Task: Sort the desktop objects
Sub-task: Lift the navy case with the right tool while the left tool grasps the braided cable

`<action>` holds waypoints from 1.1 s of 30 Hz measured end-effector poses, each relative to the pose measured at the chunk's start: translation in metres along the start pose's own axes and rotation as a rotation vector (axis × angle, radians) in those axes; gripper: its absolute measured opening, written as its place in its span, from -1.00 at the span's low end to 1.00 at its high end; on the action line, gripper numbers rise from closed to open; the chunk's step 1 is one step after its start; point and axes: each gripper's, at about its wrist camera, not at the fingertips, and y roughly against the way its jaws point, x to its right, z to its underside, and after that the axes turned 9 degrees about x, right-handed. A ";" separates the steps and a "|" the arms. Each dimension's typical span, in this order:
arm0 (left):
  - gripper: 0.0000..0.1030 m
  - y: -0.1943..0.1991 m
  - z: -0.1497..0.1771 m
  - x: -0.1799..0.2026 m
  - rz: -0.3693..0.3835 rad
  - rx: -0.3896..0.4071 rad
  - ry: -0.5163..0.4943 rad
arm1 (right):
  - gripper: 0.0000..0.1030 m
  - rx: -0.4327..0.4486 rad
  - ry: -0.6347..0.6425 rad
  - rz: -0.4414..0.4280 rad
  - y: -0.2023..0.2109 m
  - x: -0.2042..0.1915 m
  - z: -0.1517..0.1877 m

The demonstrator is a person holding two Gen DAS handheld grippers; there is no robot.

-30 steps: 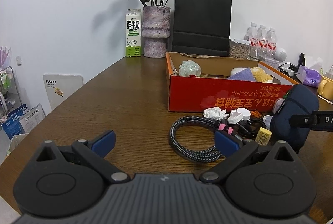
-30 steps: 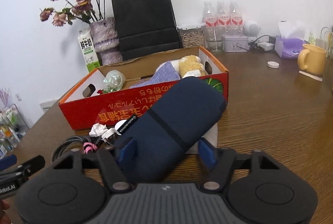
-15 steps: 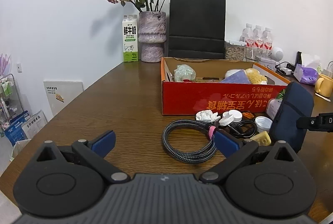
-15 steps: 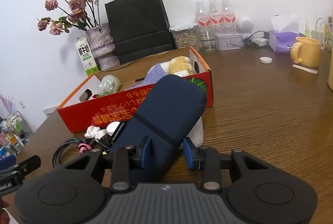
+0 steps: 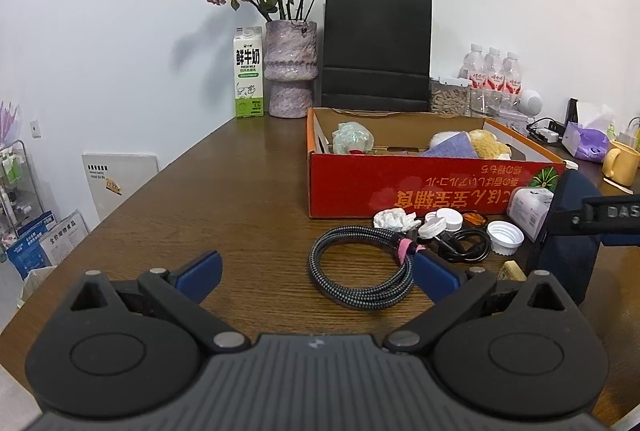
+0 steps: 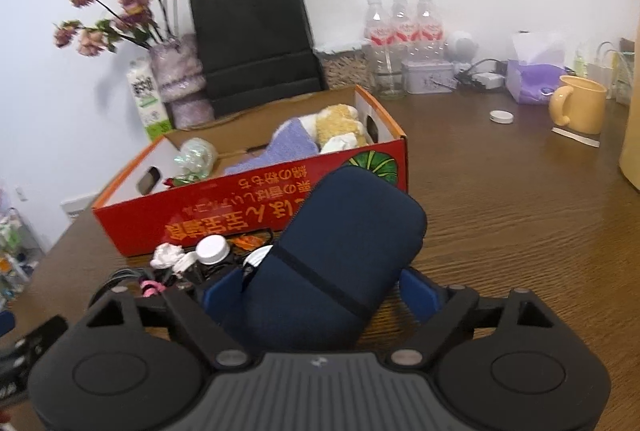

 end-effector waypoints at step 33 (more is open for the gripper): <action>1.00 -0.041 0.000 0.017 0.010 -0.076 -0.062 | 0.18 -0.016 0.303 -0.009 -0.017 -0.027 0.006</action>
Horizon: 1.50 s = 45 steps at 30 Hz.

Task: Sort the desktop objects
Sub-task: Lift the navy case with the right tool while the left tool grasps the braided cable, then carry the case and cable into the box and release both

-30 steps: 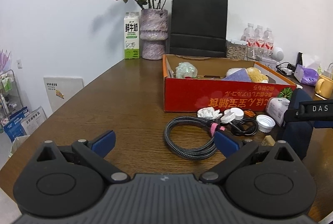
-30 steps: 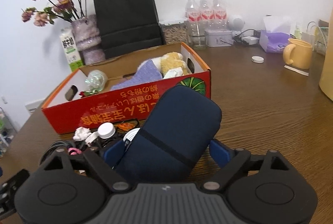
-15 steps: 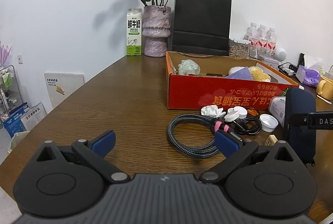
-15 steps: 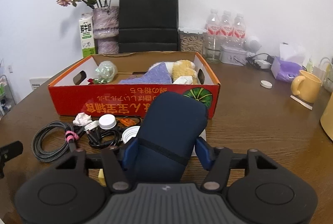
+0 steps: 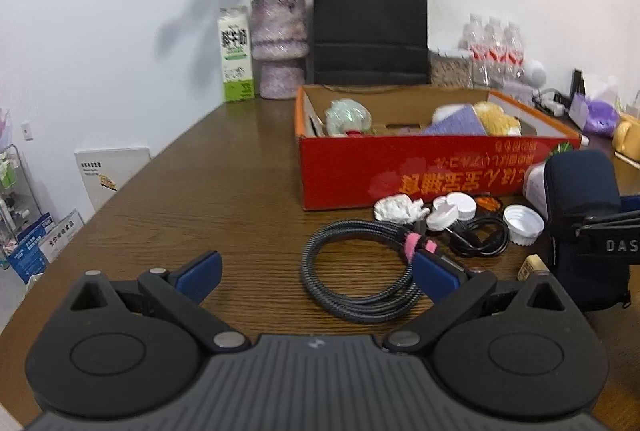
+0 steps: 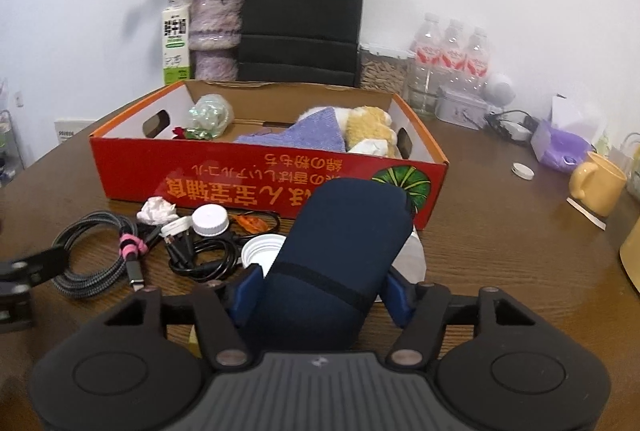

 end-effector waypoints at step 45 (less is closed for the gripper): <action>0.72 0.007 -0.010 0.007 0.095 0.016 0.028 | -0.57 0.105 -0.096 -0.197 0.042 0.024 0.002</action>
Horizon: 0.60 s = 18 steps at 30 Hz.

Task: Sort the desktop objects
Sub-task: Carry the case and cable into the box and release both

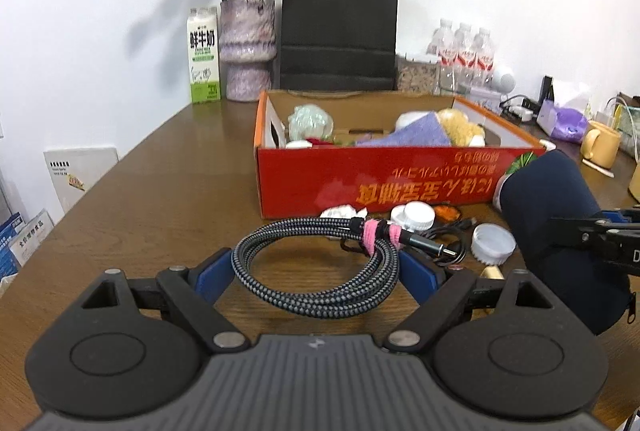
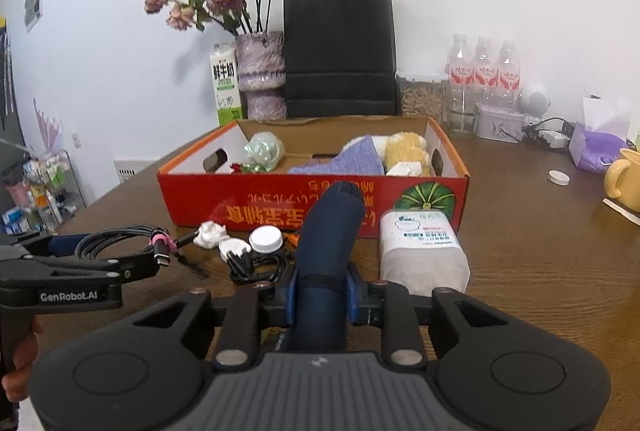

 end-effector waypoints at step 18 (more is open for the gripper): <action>0.72 -0.023 -0.084 0.017 0.017 0.220 0.011 | -0.57 0.199 -0.047 -0.048 -0.035 0.012 -0.091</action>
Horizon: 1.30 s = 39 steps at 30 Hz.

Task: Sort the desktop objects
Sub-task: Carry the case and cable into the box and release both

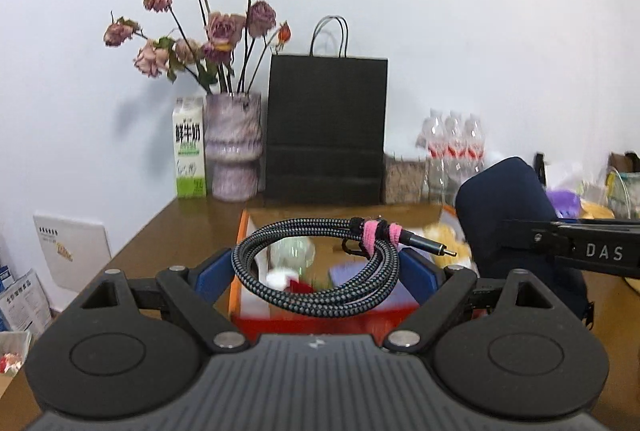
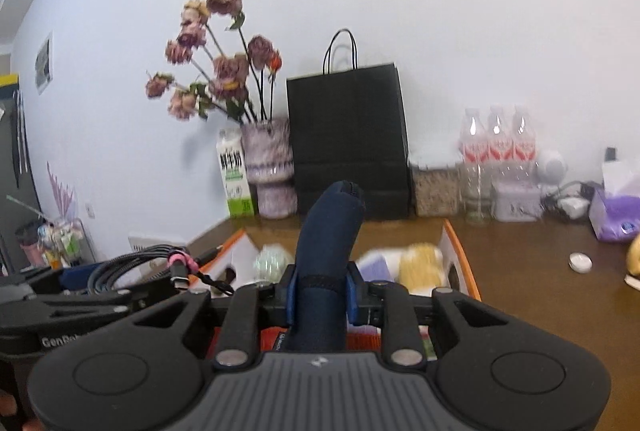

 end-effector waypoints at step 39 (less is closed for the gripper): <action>1.00 -0.134 0.037 0.017 -0.125 -0.085 -0.110 | -0.06 -0.142 0.001 0.092 -0.144 0.034 0.036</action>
